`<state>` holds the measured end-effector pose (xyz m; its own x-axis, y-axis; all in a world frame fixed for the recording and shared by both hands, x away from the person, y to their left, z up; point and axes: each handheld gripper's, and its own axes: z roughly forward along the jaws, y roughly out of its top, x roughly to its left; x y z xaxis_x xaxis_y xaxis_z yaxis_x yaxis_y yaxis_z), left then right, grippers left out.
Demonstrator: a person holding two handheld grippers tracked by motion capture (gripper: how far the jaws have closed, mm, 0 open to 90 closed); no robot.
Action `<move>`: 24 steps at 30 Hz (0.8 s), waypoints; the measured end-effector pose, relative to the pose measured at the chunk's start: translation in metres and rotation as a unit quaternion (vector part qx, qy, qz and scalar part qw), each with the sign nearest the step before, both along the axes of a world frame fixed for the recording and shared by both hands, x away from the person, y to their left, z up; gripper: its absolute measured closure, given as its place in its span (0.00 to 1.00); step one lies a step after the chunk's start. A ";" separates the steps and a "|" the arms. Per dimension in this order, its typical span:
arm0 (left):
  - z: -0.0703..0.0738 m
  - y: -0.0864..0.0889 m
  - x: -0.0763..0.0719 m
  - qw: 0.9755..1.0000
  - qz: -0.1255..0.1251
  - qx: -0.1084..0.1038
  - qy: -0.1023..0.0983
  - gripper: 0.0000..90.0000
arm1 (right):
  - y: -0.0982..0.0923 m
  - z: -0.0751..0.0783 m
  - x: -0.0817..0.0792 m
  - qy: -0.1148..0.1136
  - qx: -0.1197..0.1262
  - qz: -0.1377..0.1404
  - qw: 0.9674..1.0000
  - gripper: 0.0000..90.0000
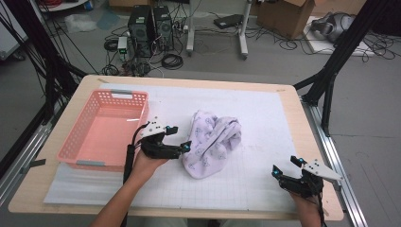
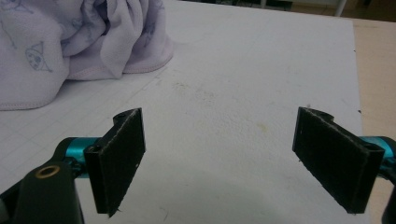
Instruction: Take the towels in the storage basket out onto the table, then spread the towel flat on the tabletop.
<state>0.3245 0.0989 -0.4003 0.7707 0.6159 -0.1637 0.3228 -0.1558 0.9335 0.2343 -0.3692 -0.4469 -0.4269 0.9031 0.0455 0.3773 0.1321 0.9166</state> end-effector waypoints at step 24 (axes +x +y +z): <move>-0.022 -0.016 0.007 0.997 -0.041 0.056 0.037 0.45 | 0.012 0.004 0.003 0.004 0.012 0.036 0.999 0.29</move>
